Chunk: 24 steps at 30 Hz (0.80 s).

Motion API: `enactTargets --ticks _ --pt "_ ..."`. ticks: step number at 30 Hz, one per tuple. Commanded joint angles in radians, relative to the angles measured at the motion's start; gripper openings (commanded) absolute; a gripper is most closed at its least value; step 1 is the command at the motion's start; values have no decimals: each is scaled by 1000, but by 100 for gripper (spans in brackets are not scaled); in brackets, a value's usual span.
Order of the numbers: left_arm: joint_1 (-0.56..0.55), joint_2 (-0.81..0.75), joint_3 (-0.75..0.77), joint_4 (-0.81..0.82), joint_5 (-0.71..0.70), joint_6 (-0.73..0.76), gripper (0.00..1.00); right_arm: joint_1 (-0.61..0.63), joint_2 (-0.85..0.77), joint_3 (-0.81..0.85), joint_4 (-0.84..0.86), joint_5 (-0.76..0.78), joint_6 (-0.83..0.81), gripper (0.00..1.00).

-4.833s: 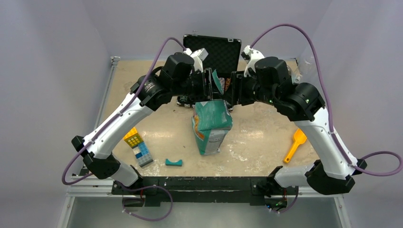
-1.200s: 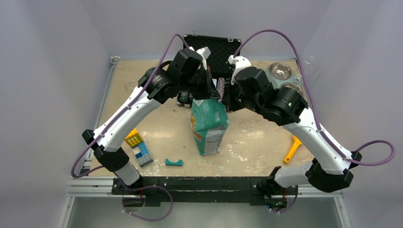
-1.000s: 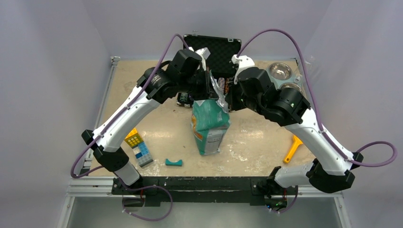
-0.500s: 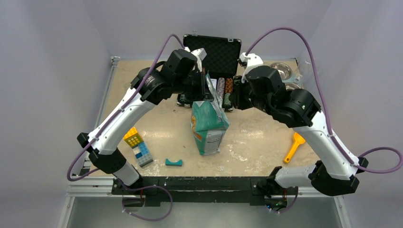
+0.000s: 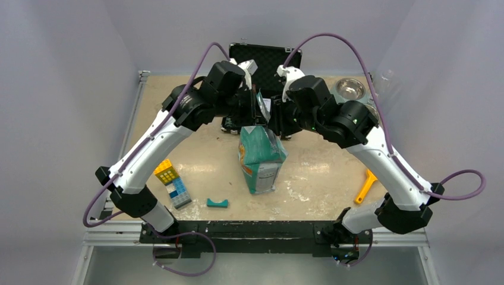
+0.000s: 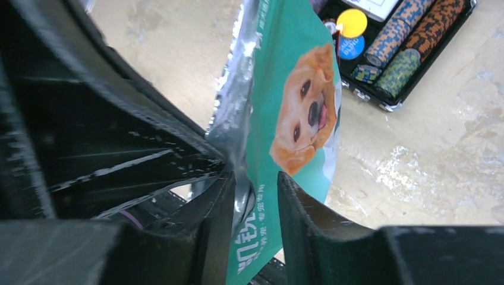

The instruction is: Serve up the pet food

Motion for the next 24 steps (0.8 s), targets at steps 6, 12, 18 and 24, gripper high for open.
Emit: enactTargets --ticks 6,12,18,24 --pt "4 -66 18 -78 -94 -22 0 0 -2 -23 -21 63 -8 1" --pt "4 -49 53 -164 -162 -48 0 16 -10 1 14 32 -3 0" --pt "4 -41 43 -57 -47 -58 12 35 -26 -9 79 -15 5 0" --pt "7 -33 36 -27 -64 -63 33 40 -28 -5 85 -20 0 0"
